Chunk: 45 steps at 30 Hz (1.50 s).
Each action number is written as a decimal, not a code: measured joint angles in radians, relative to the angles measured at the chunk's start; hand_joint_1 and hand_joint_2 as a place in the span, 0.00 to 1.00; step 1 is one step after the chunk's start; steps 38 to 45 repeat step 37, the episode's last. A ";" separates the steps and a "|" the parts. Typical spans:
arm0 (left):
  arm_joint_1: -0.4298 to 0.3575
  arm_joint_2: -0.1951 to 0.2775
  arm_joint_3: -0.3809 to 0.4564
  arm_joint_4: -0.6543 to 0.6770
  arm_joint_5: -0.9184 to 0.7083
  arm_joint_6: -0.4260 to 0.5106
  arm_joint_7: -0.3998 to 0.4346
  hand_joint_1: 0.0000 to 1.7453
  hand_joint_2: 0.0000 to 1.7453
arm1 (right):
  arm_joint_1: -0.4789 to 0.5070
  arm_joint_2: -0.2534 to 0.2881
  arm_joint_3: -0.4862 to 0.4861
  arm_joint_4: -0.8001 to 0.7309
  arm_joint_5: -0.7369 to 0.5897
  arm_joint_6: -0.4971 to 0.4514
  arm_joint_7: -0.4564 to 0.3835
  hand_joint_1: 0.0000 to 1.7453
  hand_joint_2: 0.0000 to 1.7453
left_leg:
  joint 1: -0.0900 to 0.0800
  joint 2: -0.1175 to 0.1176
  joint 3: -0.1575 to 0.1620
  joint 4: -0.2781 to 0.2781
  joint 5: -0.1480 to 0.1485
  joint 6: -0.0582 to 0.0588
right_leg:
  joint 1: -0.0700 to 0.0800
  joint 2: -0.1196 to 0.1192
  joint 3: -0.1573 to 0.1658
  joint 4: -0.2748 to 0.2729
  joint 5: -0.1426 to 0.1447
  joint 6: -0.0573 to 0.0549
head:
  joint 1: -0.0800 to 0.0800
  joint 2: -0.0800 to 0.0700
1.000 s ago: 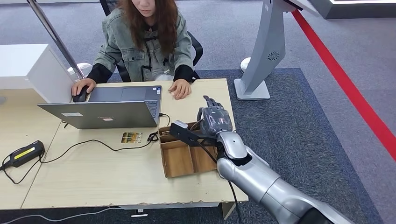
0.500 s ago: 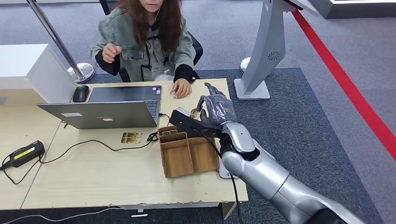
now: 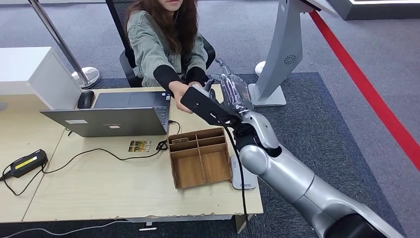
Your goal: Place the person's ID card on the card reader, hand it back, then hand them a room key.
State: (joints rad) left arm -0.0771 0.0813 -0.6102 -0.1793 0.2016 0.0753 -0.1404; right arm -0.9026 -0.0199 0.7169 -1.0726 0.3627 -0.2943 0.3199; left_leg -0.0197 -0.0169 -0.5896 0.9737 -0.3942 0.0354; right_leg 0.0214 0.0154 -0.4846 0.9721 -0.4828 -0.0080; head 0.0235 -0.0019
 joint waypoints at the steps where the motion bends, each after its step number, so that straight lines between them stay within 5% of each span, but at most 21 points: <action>1: 0.000 0.000 -0.003 0.000 -0.003 -0.001 0.000 0.00 0.00 | -0.017 0.006 0.000 0.020 -0.009 -0.011 -0.005 0.99 1.00 | 0.000 0.000 0.000 0.000 0.000 0.000 | 0.000 0.000 0.000 0.000 0.000 0.000 | 0.000 0.000; 7: -0.002 0.000 -0.013 0.000 -0.008 -0.003 0.000 0.00 0.00 | -0.082 0.045 0.000 0.135 -0.033 -0.047 -0.016 1.00 1.00 | 0.000 -0.001 0.000 0.000 0.000 0.000 | 0.000 -0.001 0.000 0.000 0.000 0.000 | 0.000 0.000; 9: -0.003 -0.001 -0.016 0.000 -0.009 -0.004 0.000 0.00 0.00 | -0.092 0.057 0.000 0.170 -0.037 -0.052 -0.017 0.93 1.00 | 0.000 -0.001 -0.001 0.000 0.000 0.000 | 0.000 -0.001 0.000 0.000 0.000 0.000 | 0.000 0.000; 10: -0.003 -0.001 -0.017 0.000 -0.010 -0.003 0.000 0.00 0.00 | -0.095 0.063 0.000 0.185 -0.038 -0.054 -0.019 0.84 1.00 | 0.000 -0.001 -0.001 0.000 0.000 0.000 | 0.000 -0.001 0.000 0.000 0.000 0.000 | 0.000 0.000; 14: -0.004 -0.003 -0.019 0.000 -0.015 -0.002 0.000 0.00 0.00 | -0.103 0.086 0.001 0.241 -0.051 -0.063 -0.034 0.02 1.00 | 0.000 -0.002 -0.001 0.000 0.000 0.000 | 0.000 -0.002 0.000 0.000 0.000 0.000 | 0.000 0.000; 25: -0.005 -0.011 -0.031 0.000 0.004 -0.003 0.000 0.00 0.00 | -0.044 0.107 -0.025 0.247 -0.221 -0.089 -0.221 0.00 1.00 | 0.000 -0.001 0.000 0.000 0.000 0.000 | 0.000 -0.001 -0.001 0.000 0.000 0.000 | 0.000 0.000; 31: 0.000 -0.022 -0.031 0.001 0.036 0.005 0.000 0.00 0.00 | 0.214 0.062 -0.088 -0.078 -0.424 -0.129 -0.323 0.00 1.00 | 0.001 -0.001 0.000 0.000 -0.001 0.000 | 0.000 -0.001 0.000 -0.001 -0.001 0.000 | 0.000 0.000; 36: 0.005 -0.034 -0.030 0.001 0.057 0.032 0.000 0.00 0.00 | 0.495 0.007 -0.188 -0.321 -0.727 -0.132 -0.476 0.00 1.00 | 0.000 -0.001 0.001 0.000 -0.003 0.000 | 0.000 -0.001 0.002 -0.002 -0.003 0.000 | 0.000 0.000; 45: 0.006 -0.035 -0.030 0.001 0.058 0.034 0.000 0.00 0.00 | 0.522 0.003 -0.197 -0.337 -0.766 -0.125 -0.492 0.00 1.00 | 0.000 -0.001 0.001 0.000 -0.003 0.000 | 0.000 -0.001 0.002 -0.002 -0.003 0.000 | 0.000 0.000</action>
